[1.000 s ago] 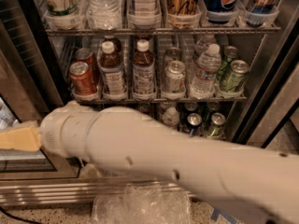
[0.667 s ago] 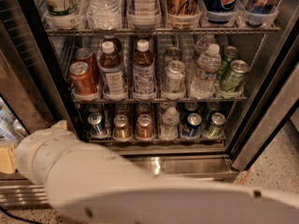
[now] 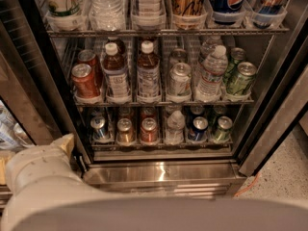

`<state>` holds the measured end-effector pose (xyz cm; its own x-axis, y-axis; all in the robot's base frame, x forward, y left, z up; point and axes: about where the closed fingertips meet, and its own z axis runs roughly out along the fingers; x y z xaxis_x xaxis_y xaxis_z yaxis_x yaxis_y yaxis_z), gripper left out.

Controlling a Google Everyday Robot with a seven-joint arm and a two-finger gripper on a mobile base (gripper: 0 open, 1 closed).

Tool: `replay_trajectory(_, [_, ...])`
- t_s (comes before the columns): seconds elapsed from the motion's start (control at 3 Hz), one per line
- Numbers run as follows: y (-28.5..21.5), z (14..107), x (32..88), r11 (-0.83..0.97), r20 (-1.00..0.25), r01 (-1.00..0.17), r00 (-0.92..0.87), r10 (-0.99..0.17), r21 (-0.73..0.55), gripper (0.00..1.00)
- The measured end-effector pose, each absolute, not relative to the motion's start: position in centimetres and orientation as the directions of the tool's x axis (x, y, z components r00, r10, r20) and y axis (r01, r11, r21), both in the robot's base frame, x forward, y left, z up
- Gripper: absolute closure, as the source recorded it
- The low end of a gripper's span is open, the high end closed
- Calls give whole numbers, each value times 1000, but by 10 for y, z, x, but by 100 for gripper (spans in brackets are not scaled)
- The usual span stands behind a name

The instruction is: Pick coke can from middle shelf of fridge

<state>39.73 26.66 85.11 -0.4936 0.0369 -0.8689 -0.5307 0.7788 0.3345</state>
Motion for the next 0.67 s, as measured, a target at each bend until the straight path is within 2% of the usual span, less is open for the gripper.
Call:
replay_trajectory(0.33, [294, 837, 440, 799, -834, -435, -533, 143, 415, 0])
replay_trajectory(0.67, [294, 838, 441, 800, -835, -435, -531, 144, 414, 0])
